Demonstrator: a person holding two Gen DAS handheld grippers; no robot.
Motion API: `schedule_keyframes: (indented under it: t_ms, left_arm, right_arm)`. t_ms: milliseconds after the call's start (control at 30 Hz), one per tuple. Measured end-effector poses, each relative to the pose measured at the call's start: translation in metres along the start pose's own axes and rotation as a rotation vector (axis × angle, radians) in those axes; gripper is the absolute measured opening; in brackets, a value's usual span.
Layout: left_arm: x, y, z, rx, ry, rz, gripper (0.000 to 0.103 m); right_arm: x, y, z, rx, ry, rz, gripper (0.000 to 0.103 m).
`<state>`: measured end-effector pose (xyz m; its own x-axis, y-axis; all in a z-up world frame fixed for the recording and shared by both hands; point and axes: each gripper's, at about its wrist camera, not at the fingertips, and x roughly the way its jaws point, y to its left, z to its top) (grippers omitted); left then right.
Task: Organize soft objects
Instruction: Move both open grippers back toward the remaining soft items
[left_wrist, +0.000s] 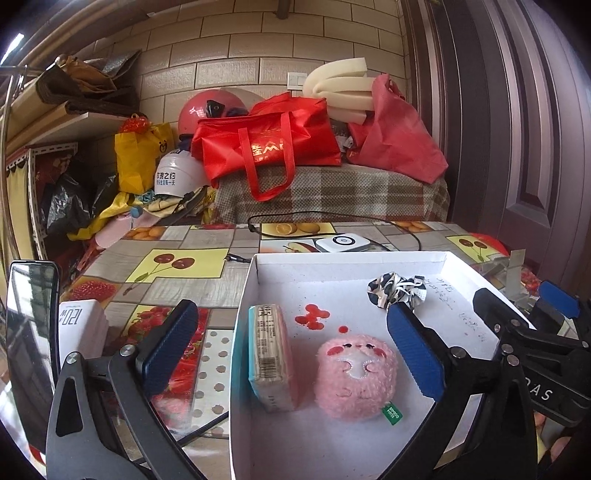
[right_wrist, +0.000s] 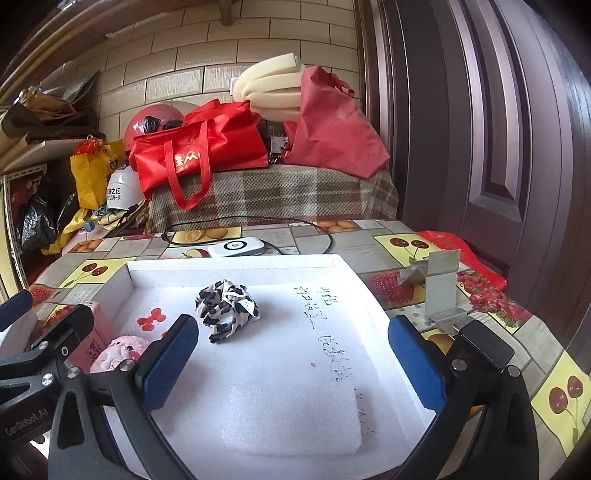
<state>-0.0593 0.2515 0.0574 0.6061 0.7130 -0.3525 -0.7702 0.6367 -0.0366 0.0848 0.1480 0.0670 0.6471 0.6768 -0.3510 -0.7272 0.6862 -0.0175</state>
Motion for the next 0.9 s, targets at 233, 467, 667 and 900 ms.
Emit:
schedule_keyframes:
  t_ms: [233, 467, 667, 900]
  left_arm:
    - [-0.009, 0.008, -0.004, -0.021, 0.007, 0.009, 0.103]
    - [-0.026, 0.021, -0.010, -0.044, 0.011, 0.013, 0.103]
    - [-0.042, 0.031, -0.020, -0.045, 0.045, -0.023, 0.103]
    - [-0.080, 0.029, -0.033, 0.034, 0.032, -0.070, 0.103]
  right_arm:
    - [-0.017, -0.001, -0.003, -0.009, -0.055, 0.002, 0.103]
    - [-0.026, -0.011, -0.006, 0.020, -0.053, -0.020, 0.103]
    - [-0.043, -0.025, -0.013, 0.033, -0.052, -0.030, 0.103]
    - [-0.067, -0.037, -0.022, 0.012, -0.044, -0.029, 0.103]
